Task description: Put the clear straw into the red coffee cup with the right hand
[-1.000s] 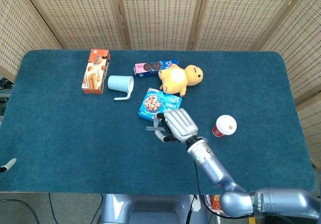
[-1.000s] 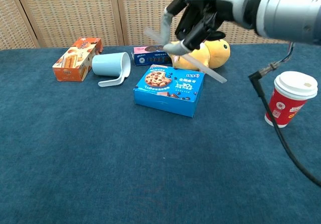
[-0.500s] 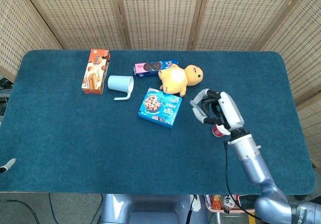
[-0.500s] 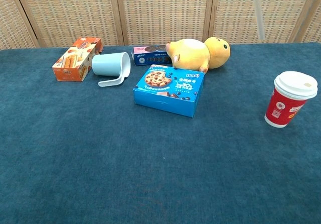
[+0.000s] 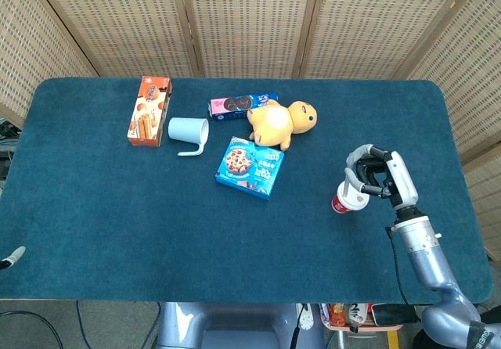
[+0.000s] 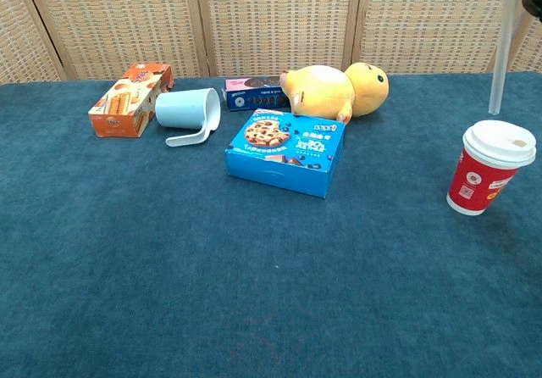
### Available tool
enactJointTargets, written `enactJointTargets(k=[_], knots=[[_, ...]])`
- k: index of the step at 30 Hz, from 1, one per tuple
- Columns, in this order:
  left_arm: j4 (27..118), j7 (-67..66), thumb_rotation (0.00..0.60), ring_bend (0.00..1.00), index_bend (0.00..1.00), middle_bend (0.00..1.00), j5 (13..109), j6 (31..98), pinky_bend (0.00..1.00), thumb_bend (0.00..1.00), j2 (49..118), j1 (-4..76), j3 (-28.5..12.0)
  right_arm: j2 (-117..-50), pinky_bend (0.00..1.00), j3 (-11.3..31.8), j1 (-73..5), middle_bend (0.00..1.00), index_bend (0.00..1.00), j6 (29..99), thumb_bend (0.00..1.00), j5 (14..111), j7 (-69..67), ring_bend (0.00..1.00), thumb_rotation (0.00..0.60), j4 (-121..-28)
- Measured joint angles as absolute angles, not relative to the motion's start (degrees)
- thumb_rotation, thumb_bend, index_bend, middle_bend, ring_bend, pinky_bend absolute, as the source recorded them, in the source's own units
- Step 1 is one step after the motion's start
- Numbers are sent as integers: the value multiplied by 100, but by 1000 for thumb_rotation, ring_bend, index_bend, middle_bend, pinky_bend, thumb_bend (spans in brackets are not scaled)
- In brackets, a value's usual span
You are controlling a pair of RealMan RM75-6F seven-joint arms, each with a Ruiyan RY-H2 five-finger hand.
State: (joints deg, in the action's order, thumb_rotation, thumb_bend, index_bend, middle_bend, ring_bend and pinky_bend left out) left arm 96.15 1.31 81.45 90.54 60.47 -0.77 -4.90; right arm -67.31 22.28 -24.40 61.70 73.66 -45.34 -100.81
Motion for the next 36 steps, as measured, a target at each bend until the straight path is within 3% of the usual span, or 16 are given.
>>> enactJointTargets(k=[8, 36], knots=[[9621, 96, 600, 0, 0, 0, 8106, 9043, 0, 114, 6058, -74, -506, -6922, 943, 2053, -2410, 890, 732, 6289, 476, 7630, -4984, 741, 600, -9580], [9618, 87, 600, 0, 0, 0, 8078, 9005, 0, 114, 6067, -67, -511, -6989, 944, 1686, -2411, 889, 732, 6428, 477, 7885, -5324, 741, 600, -9165]])
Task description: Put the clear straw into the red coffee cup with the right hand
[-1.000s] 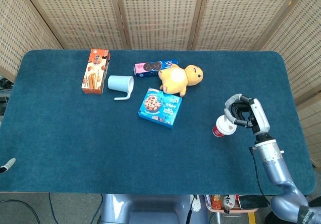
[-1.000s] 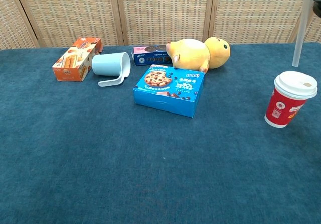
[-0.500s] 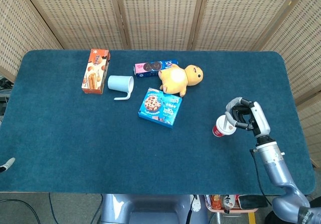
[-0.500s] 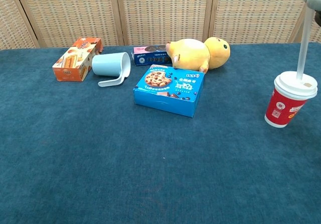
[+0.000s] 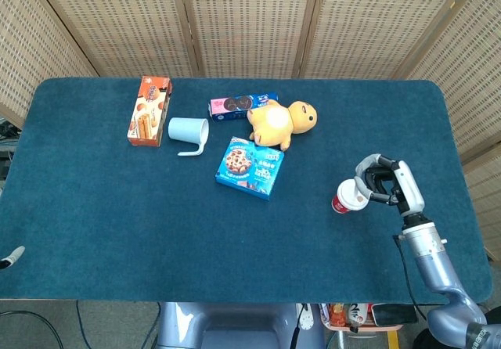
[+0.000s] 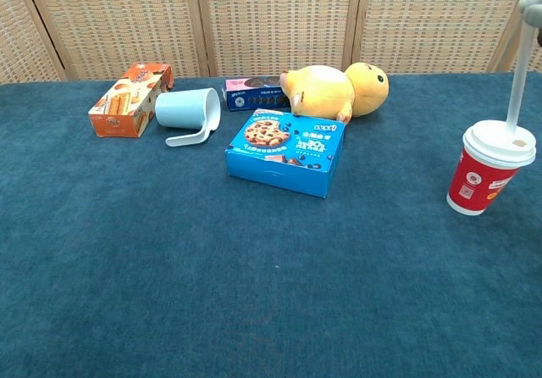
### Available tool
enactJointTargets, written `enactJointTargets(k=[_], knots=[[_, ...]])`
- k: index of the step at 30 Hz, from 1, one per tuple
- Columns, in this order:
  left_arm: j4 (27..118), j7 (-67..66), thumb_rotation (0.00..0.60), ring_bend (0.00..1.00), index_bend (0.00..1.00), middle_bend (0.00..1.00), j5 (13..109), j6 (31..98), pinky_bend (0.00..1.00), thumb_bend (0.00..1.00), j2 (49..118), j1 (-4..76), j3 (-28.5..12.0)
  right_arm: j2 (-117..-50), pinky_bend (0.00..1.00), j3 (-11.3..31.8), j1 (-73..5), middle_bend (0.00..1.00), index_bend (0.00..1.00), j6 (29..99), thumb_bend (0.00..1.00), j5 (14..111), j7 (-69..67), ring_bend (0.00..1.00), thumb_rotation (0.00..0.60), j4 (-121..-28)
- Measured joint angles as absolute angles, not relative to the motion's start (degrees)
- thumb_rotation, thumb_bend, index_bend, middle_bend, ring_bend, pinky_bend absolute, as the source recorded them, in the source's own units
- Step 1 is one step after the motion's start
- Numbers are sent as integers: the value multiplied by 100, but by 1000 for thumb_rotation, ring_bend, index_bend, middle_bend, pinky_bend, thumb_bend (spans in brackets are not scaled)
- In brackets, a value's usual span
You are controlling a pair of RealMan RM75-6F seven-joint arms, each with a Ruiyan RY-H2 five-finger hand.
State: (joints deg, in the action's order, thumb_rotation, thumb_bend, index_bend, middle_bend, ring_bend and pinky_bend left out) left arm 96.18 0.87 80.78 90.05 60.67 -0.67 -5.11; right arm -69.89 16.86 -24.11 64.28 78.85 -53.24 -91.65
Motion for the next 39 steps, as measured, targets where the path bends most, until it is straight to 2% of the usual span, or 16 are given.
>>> enactJointTargets(k=[39], knots=[[9610, 116, 600, 0, 0, 0, 8089, 8996, 0, 114, 6072, -71, -502, -7094, 944, 1562, -2503, 890, 733, 6429, 478, 7850, -5386, 741, 600, -8927]])
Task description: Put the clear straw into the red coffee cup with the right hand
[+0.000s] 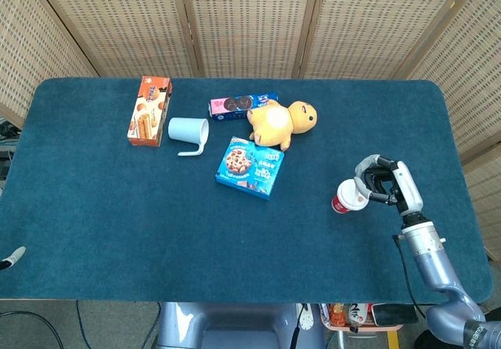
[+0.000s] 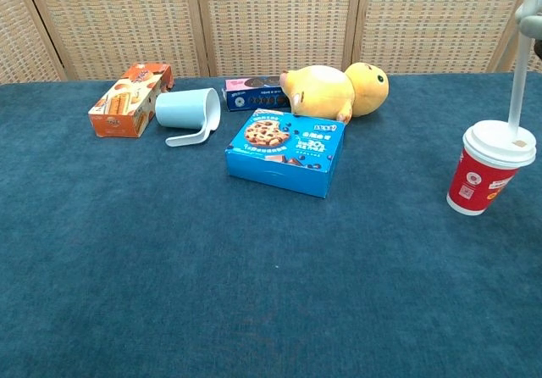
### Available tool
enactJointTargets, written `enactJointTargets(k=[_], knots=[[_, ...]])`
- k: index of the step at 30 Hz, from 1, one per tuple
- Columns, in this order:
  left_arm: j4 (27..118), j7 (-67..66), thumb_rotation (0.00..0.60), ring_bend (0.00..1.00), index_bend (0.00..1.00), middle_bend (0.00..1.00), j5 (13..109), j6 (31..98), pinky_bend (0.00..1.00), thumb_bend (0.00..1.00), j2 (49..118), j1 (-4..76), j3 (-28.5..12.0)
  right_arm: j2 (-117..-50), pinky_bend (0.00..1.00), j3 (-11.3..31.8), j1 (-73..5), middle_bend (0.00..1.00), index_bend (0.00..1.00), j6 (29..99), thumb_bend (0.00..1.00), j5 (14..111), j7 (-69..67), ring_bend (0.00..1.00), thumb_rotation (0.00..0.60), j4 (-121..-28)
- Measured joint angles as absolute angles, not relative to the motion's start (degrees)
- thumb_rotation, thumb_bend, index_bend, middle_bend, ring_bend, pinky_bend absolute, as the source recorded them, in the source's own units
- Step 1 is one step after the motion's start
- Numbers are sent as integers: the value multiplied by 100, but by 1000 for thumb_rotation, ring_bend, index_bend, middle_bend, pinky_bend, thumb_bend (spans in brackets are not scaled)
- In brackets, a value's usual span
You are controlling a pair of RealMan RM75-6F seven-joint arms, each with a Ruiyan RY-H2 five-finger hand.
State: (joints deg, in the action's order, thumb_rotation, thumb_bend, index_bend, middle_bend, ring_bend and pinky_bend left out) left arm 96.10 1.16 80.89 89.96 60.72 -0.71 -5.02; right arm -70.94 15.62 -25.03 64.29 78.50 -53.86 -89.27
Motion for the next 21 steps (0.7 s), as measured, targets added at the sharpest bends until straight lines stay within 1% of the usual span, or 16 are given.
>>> enactJointTargets(k=[21], knots=[[9608, 134, 600, 0, 0, 0, 8084, 8951, 0, 114, 6070, -53, -498, -7328, 944, 1533, -2578, 890, 733, 6429, 478, 7819, -5302, 741, 600, -8638]])
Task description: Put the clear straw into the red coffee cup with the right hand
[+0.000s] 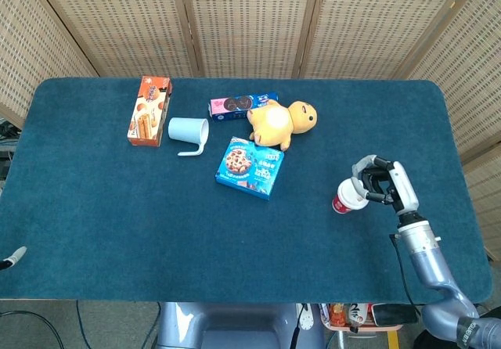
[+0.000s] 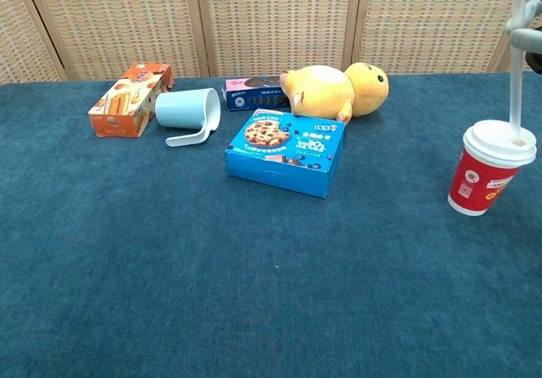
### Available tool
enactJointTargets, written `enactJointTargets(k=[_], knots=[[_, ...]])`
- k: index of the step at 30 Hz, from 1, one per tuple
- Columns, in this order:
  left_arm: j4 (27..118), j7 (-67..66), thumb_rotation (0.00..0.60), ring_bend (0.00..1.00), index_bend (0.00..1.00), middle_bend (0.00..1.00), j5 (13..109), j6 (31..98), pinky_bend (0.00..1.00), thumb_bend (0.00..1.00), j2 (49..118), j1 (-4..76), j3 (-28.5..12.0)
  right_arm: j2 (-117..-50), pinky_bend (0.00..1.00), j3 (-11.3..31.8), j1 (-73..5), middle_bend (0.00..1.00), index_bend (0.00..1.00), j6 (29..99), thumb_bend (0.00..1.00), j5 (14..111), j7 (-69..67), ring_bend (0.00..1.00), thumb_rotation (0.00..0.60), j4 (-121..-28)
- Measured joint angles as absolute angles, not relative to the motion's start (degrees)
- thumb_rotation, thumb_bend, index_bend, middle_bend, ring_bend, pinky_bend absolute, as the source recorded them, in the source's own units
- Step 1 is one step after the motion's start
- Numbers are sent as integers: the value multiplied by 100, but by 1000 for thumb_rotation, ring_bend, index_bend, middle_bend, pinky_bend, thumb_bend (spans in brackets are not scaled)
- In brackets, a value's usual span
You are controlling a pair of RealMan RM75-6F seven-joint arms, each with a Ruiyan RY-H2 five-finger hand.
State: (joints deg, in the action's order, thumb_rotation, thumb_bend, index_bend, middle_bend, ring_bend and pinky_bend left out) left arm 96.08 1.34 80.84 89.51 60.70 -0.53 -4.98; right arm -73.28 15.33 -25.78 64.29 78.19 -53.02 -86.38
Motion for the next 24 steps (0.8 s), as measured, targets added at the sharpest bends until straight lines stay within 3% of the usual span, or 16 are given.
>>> enactJointTargets(k=[24], knots=[[9610, 106, 600, 0, 0, 0, 8075, 8922, 0, 114, 6086, -41, -487, -7784, 923, 1256, -2608, 880, 734, 6626, 478, 8194, -5380, 741, 600, -7753]])
